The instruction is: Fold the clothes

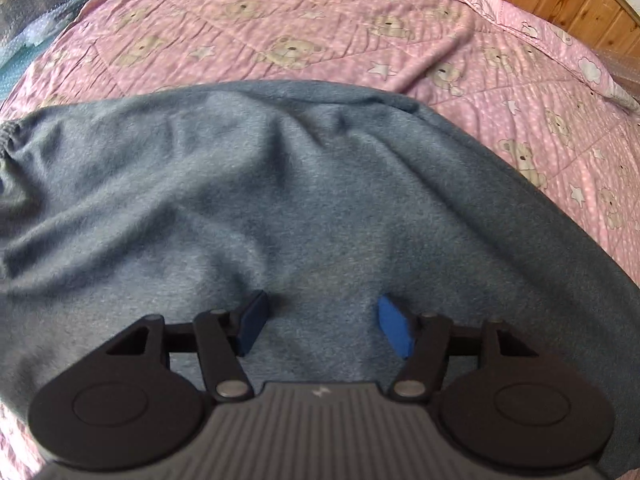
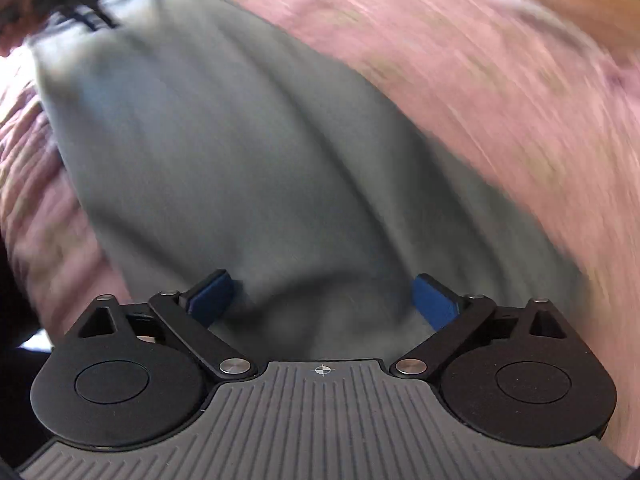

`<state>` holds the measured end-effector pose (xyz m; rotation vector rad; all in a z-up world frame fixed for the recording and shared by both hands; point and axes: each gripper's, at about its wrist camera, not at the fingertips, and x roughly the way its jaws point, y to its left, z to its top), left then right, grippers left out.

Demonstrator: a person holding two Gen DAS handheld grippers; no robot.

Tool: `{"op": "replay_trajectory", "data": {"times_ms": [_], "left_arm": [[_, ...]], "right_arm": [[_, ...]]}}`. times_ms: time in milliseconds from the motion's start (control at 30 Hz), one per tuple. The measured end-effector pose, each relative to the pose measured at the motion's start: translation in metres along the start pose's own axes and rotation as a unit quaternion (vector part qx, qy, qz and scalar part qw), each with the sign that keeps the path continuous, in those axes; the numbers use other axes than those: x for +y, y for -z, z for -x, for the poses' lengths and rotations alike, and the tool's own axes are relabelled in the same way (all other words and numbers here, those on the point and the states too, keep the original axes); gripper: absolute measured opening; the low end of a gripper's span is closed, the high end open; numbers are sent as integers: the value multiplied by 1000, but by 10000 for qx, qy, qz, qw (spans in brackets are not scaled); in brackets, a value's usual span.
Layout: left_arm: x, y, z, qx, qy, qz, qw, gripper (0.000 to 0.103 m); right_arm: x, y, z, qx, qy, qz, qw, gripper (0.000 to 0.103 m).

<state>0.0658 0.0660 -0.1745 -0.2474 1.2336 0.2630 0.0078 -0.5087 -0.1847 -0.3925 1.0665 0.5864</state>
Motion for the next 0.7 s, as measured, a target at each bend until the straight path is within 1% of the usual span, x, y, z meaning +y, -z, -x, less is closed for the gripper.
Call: {"op": "replay_trajectory", "data": {"times_ms": [67,133,167,200,233,267,300,333,367,433,467,500,533,567,633,667,700], "left_arm": [[11,0,2,12,-55,34,10000,62],[32,-2,8,-9,-168,210,9996,62],[45,-3,12,-46,-201,367,9991,62],[60,-4,17,-113,-181,582,9981,63],[74,-4,21,-160,-165,785,9966,64],[88,-5,22,-161,-188,958,9951,64],[102,-6,21,-140,-260,1112,9934,64],[114,-7,20,-119,-348,1214,9919,64],[124,-8,19,-99,-460,1241,9911,64],[138,-10,15,-54,-680,1197,9905,64],[145,-9,14,-31,-736,1145,9907,64],[150,-9,13,-31,-764,1089,9911,64],[154,-8,14,-65,-748,1024,9919,64],[158,-7,16,-99,-733,960,9926,64],[168,-7,18,-147,-620,911,9938,64],[175,-6,23,-189,-515,945,9940,64],[183,-5,30,-265,-383,994,9940,64]], "right_arm": [[-10,21,15,64,164,170,9997,95],[-13,24,28,113,312,208,9992,84],[-12,22,34,85,408,193,9989,75],[-8,14,41,-22,533,126,9985,70],[-2,5,48,-193,592,43,9981,70],[5,-3,56,-456,551,-64,9974,73],[13,-10,59,-612,521,-93,9967,79],[23,-16,55,-611,508,-6,9968,80],[31,-19,48,-519,513,80,9973,82],[38,-11,25,-69,573,254,9980,82],[36,-6,18,56,599,157,9981,85],[25,2,17,33,617,-213,9979,91],[15,8,20,39,638,-527,9966,91],[10,9,26,86,730,-666,9951,81],[14,0,37,299,1237,-682,9895,77],[19,-9,41,342,1418,-720,9867,74],[27,-21,46,276,1551,-751,9846,74]]}}
